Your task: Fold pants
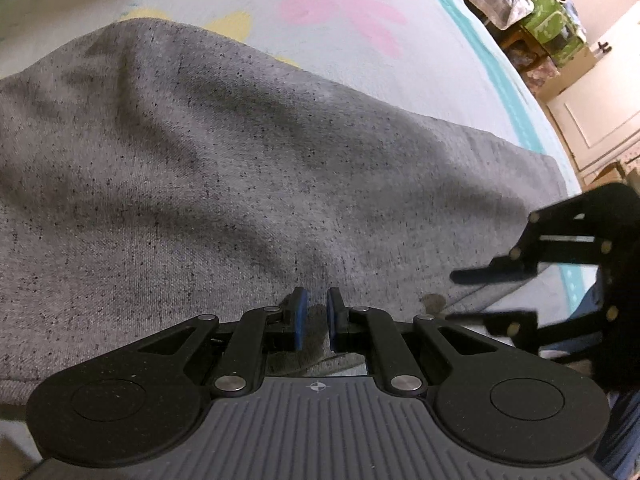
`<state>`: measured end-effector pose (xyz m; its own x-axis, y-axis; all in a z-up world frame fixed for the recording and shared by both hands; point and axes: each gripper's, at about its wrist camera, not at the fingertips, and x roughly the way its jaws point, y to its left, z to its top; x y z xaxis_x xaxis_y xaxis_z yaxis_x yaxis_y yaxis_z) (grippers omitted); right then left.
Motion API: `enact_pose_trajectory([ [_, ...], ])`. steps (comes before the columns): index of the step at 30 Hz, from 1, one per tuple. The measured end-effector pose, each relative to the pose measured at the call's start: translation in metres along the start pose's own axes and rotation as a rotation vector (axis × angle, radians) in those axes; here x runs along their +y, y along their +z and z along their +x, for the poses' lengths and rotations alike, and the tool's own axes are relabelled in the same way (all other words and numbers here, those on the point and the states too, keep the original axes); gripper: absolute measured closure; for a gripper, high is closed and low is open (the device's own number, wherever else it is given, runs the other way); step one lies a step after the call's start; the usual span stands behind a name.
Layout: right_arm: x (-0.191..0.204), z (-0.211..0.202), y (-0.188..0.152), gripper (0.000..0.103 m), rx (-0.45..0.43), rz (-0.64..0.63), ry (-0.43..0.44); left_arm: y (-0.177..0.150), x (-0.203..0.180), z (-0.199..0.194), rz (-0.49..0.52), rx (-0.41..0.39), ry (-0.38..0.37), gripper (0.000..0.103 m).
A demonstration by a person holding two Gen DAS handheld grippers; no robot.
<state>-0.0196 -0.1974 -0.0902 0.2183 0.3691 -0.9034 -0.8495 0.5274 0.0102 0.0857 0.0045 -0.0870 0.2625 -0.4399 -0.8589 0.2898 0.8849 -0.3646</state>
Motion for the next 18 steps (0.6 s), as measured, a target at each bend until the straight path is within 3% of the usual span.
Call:
enact_pose_trajectory([
  [7, 0.013, 0.016, 0.000, 0.076, 0.059, -0.084, -0.018, 0.003, 0.010, -0.004, -0.021, 0.001, -0.018, 0.092],
  [12, 0.014, 0.022, 0.004, 0.076, 0.050, -0.107, -0.057, 0.003, 0.012, -0.007, -0.016, 0.002, -0.018, 0.092],
  [15, 0.013, 0.026, 0.008, 0.081, 0.032, -0.105, -0.079, 0.004, 0.011, -0.007, -0.012, 0.005, -0.013, 0.092],
  [16, 0.012, 0.026, 0.009, 0.094, 0.026, -0.101, -0.081, 0.005, 0.008, -0.008, -0.009, 0.005, -0.006, 0.092],
  [18, 0.009, 0.023, 0.010, 0.099, 0.020, -0.083, -0.065, 0.007, 0.005, -0.013, -0.002, -0.001, 0.015, 0.092],
])
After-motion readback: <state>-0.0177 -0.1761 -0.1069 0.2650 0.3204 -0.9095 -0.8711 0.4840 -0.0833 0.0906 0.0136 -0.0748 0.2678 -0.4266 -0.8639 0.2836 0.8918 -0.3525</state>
